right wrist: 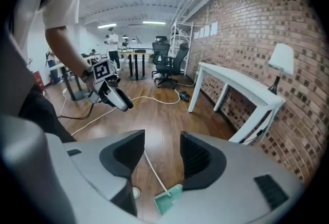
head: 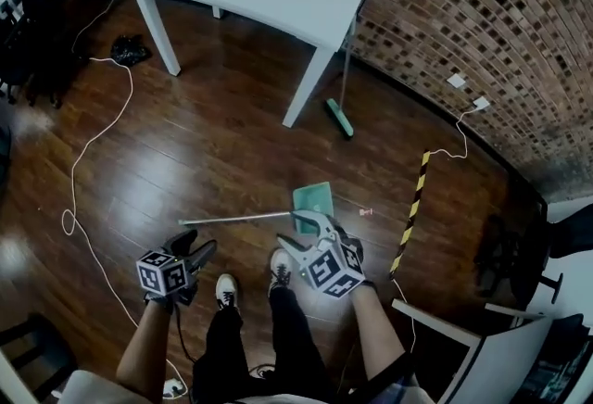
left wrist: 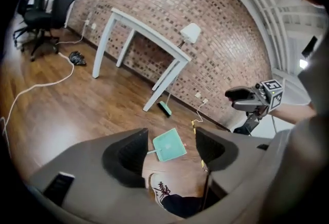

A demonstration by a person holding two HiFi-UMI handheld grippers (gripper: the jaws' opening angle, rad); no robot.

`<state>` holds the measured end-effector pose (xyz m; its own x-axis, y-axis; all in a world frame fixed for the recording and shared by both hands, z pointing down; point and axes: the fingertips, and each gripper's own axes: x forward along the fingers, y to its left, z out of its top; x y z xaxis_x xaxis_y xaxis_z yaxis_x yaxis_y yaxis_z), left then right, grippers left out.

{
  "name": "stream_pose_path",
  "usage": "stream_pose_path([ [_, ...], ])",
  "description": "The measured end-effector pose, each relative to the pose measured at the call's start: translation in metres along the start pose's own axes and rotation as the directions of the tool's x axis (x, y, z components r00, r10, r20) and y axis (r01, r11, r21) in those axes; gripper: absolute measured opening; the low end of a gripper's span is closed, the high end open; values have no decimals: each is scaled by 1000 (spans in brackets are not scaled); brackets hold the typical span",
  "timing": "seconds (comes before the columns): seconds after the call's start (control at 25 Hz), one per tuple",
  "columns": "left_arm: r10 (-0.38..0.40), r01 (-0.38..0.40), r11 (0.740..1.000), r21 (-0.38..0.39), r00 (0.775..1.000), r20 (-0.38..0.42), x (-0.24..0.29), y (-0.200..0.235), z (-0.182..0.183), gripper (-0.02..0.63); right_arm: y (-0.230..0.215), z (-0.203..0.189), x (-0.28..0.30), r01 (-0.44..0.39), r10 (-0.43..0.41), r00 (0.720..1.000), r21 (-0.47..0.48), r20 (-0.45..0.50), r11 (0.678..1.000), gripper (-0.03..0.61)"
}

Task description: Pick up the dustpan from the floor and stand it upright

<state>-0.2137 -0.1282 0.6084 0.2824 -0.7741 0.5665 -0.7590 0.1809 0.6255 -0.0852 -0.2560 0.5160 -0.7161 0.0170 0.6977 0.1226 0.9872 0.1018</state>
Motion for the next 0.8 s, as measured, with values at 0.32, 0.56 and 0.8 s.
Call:
stream_pose_path([
  [0.32,204,-96,854,-512,966,159,87,163,-105,309,25,-113,163,-188,191,979,44,-65,981,232],
  [0.56,234,-122,805,-580,964,122,159,269,-197,310,43,-229,270,-251,248,956,5,-158,968,232],
  [0.8,301,-91,724,-683,934,194,207,354,-263,310,62,-333,366,-318,291,919,-63,-268,946,232],
])
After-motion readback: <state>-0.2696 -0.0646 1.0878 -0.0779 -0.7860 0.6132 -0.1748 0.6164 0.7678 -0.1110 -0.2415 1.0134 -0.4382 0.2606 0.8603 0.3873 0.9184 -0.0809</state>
